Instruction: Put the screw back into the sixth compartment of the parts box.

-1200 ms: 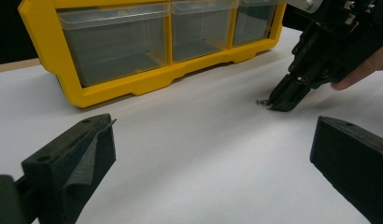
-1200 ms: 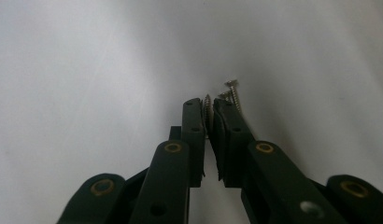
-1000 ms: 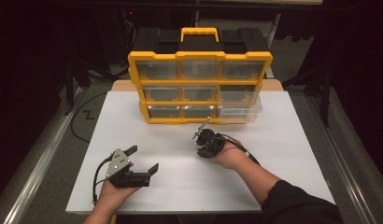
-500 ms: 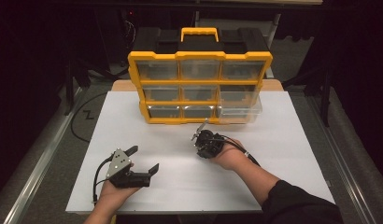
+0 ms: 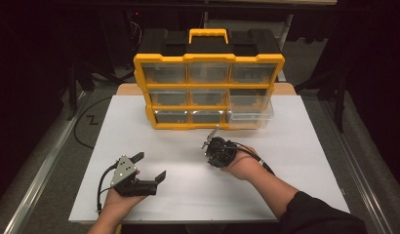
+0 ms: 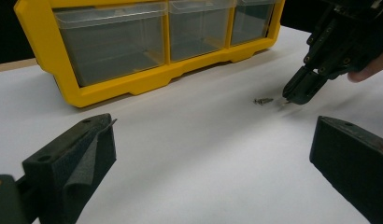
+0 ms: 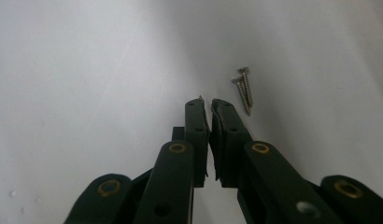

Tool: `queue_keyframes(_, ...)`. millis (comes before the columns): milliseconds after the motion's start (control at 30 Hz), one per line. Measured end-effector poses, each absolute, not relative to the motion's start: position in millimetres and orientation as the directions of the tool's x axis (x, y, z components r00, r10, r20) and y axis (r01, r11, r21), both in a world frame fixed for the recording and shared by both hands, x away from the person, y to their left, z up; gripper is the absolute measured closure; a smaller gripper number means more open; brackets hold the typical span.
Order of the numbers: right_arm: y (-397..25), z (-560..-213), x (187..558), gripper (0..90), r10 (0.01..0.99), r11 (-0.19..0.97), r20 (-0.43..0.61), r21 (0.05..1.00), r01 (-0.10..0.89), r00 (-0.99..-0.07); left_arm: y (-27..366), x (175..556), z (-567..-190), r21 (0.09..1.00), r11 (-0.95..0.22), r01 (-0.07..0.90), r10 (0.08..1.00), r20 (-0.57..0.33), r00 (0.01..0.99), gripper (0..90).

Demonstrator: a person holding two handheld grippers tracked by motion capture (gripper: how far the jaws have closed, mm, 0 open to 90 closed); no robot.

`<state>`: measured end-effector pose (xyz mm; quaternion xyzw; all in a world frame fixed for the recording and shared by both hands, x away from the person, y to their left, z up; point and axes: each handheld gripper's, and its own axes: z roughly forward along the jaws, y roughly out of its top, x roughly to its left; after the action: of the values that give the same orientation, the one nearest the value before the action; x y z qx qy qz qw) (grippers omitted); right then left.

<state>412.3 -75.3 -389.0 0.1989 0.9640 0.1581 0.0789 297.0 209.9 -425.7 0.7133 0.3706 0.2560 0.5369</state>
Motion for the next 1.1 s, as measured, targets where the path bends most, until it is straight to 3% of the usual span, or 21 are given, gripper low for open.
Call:
queue_keyframes(567,-103,-378,399,87.6,0.415,0.874,-0.107,0.325,0.362,-0.904,210,296,-425,0.958,-0.141,0.248,0.806,-0.034,0.590,1.2)
queue_keyframes(600,-105,-379,401,87.6,0.386,0.883,-0.117,0.334,0.329,-0.915,210,296,-425,0.958,-0.143,0.248,0.806,-0.033,0.590,1.2)
queue_keyframes(667,-108,-378,396,87.5,0.423,0.872,-0.107,0.318,0.372,-0.900,210,296,-425,0.958,-0.142,0.247,0.807,-0.033,0.590,1.2)
queue_keyframes(700,-110,-379,400,87.6,0.361,0.893,-0.131,0.335,0.302,-0.923,210,296,-425,0.959,-0.139,0.248,0.807,-0.036,0.590,1.2)
queue_keyframes(733,-112,-379,396,87.6,0.398,0.882,-0.121,0.322,0.344,-0.909,210,296,-425,0.959,-0.140,0.247,0.807,-0.034,0.589,1.2)
queue_keyframes(767,-114,-380,402,87.6,0.310,0.909,-0.152,0.338,0.245,-0.939,210,296,-425,0.959,-0.142,0.247,0.807,-0.032,0.590,1.2)
queue_keyframes(800,-115,-379,395,87.5,0.390,0.886,-0.127,0.323,0.334,-0.912,210,296,-425,0.958,-0.142,0.247,0.807,-0.033,0.590,1.2)
queue_keyframes(1100,-128,-382,387,87.6,0.422,0.876,-0.121,0.308,0.371,-0.898,210,296,-425,0.958,-0.143,0.250,0.808,-0.033,0.588,1.2)
